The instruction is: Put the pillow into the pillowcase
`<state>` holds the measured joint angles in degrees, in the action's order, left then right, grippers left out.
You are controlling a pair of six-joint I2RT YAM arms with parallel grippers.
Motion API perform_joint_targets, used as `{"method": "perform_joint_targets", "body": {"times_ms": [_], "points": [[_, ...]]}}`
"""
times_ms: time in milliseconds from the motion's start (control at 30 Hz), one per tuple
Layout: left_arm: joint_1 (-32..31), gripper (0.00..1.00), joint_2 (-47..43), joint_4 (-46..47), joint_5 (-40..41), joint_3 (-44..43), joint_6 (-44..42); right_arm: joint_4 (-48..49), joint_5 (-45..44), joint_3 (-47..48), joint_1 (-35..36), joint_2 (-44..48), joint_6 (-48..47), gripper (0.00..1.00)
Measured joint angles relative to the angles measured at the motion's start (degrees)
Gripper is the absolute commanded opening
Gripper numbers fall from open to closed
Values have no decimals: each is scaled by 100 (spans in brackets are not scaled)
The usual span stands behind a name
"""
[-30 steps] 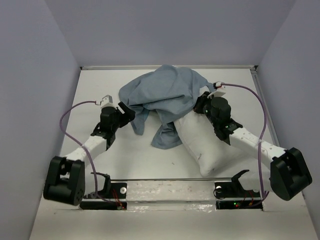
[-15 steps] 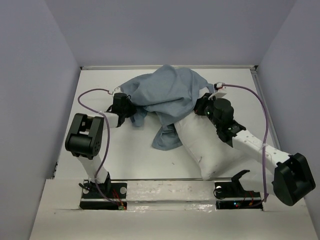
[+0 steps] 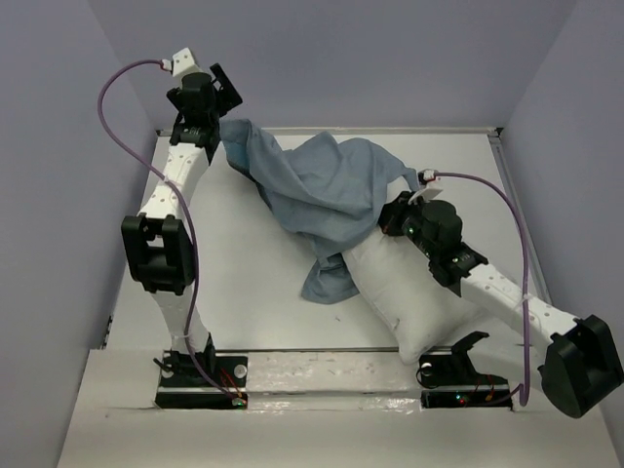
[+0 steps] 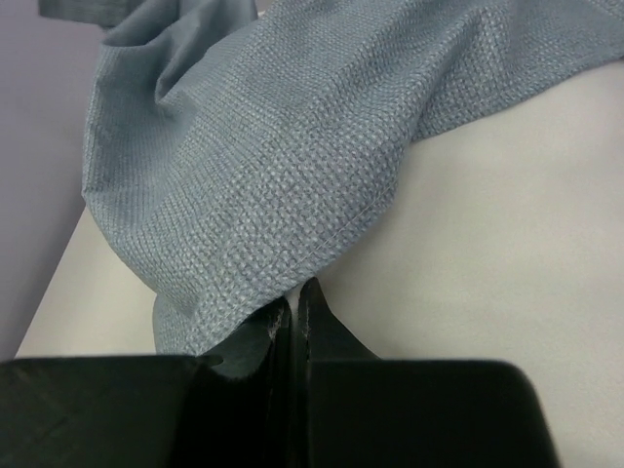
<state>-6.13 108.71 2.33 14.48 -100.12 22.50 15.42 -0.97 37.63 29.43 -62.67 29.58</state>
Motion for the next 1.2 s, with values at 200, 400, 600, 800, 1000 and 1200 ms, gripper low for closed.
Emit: {"method": "perform_joint_targets", "body": {"times_ms": [200,400,600,800,1000,1200], "points": [[-667,99,-1182,245,-90,1154,-81,0,149,52,39,-262,2,0],[-2594,88,-3928,1123,-42,4559,299,-247,238,520,66,-688,-79,0],[-4577,88,-5200,1547,345,5781,243,-527,251,739,66,-765,-166,0],[-5396,99,-4843,1541,859,6052,-57,-719,264,852,66,-785,-170,0],[-5416,99,-3722,1733,1045,5864,-780,-756,295,855,66,-782,-166,0],[-5416,72,-2726,1943,1394,5119,-1327,-793,317,872,66,-774,-146,0]]}}
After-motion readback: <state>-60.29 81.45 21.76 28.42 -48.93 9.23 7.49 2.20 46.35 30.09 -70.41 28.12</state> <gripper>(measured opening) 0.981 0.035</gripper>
